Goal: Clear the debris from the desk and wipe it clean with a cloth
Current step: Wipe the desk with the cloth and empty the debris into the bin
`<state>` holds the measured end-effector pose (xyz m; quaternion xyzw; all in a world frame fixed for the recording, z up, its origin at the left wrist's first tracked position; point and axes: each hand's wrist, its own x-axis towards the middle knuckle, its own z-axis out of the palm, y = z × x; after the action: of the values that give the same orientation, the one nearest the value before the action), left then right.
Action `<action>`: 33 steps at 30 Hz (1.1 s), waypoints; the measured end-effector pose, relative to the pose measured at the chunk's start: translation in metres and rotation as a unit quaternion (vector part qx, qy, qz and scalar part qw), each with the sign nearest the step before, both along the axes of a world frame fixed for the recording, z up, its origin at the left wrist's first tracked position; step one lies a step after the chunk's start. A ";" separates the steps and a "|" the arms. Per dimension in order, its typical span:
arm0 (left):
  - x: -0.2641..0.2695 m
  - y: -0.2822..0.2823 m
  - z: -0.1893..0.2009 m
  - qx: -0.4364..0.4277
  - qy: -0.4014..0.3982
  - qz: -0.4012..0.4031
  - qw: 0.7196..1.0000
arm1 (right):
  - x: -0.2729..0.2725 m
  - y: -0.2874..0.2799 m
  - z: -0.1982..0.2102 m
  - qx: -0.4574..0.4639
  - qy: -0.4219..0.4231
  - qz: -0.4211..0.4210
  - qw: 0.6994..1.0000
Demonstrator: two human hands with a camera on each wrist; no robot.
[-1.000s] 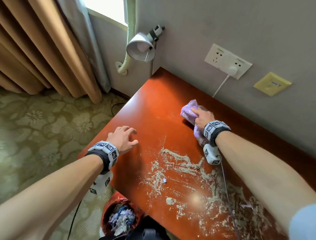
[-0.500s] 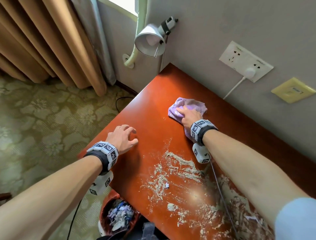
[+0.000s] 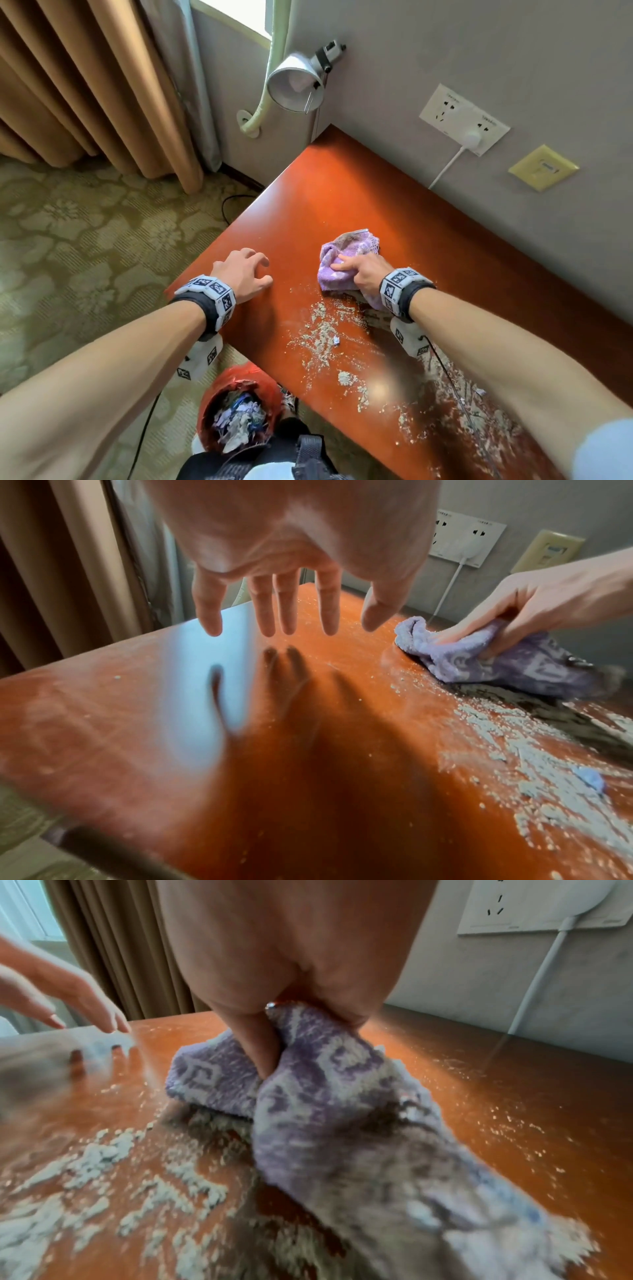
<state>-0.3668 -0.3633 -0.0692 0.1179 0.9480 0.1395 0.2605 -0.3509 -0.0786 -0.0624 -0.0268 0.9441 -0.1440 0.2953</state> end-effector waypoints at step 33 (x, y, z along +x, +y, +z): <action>0.033 -0.103 0.000 -0.018 -0.026 0.129 0.991 | -0.052 -0.162 -0.018 -0.057 -0.028 0.195 0.979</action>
<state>-0.3335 -0.4664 -0.0692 -0.0140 0.9506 0.1583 0.2666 -0.4027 -0.2409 -0.0808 -0.2227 0.9024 -0.1381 0.3420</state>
